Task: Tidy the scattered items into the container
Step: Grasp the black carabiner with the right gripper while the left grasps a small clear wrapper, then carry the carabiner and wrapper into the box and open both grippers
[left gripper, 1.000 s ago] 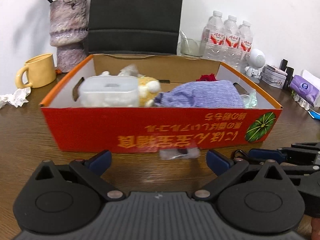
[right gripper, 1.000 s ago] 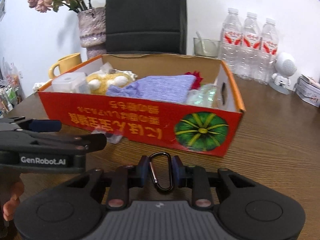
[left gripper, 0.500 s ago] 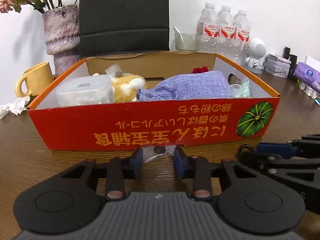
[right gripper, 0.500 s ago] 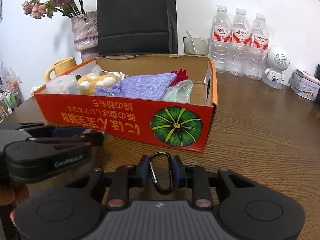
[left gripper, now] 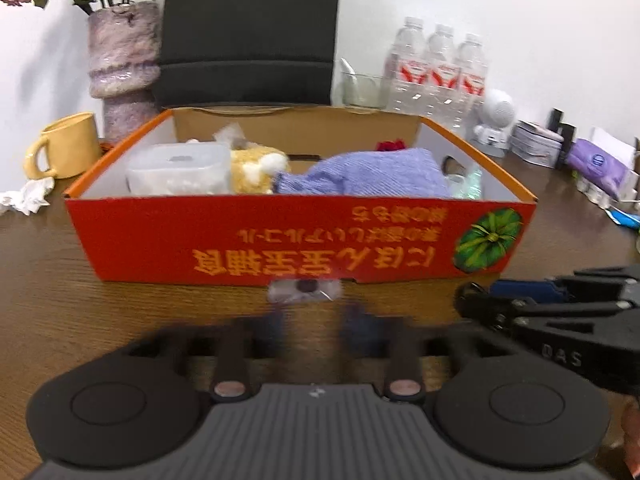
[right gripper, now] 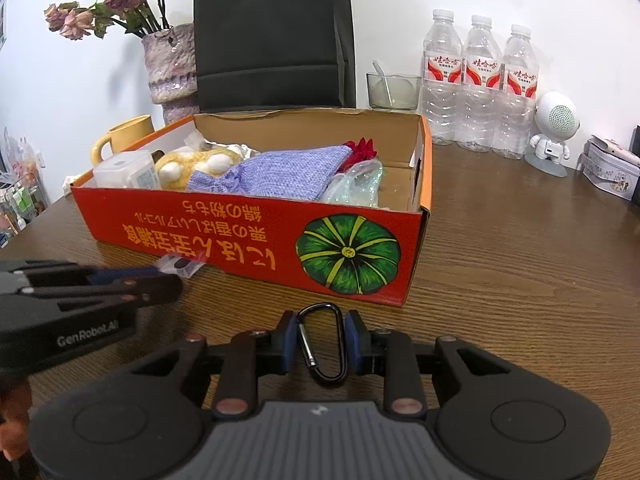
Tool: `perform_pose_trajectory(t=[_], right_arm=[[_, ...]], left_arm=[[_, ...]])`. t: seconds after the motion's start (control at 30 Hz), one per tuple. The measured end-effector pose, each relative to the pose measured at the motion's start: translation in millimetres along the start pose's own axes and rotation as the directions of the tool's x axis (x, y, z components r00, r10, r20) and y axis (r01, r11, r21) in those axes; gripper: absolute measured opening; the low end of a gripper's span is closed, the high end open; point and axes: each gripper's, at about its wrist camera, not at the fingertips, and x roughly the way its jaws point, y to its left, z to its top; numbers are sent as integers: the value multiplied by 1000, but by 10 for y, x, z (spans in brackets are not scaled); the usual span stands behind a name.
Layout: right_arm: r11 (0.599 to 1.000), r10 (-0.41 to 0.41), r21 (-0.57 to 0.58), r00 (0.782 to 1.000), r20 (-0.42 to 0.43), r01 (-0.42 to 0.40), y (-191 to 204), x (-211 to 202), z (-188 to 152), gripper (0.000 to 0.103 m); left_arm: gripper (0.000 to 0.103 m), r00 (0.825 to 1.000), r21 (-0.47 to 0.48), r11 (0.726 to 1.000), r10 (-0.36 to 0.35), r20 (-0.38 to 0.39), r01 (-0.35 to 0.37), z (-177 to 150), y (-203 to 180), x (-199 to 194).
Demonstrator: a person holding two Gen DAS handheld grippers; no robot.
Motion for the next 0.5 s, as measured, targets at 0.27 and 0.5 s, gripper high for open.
perform_pose_trajectory(t=[0.27, 0.5], right_arm=[[1000, 3, -1, 1000, 0, -3, -3, 1, 3, 25], [1000, 2, -1, 1000, 0, -2, 15, 1, 6, 25]], left_arm=[[38, 997, 30, 996, 80, -20, -79, 120, -99, 251], [23, 1000, 30, 999, 23, 1, -23, 9, -2, 75]])
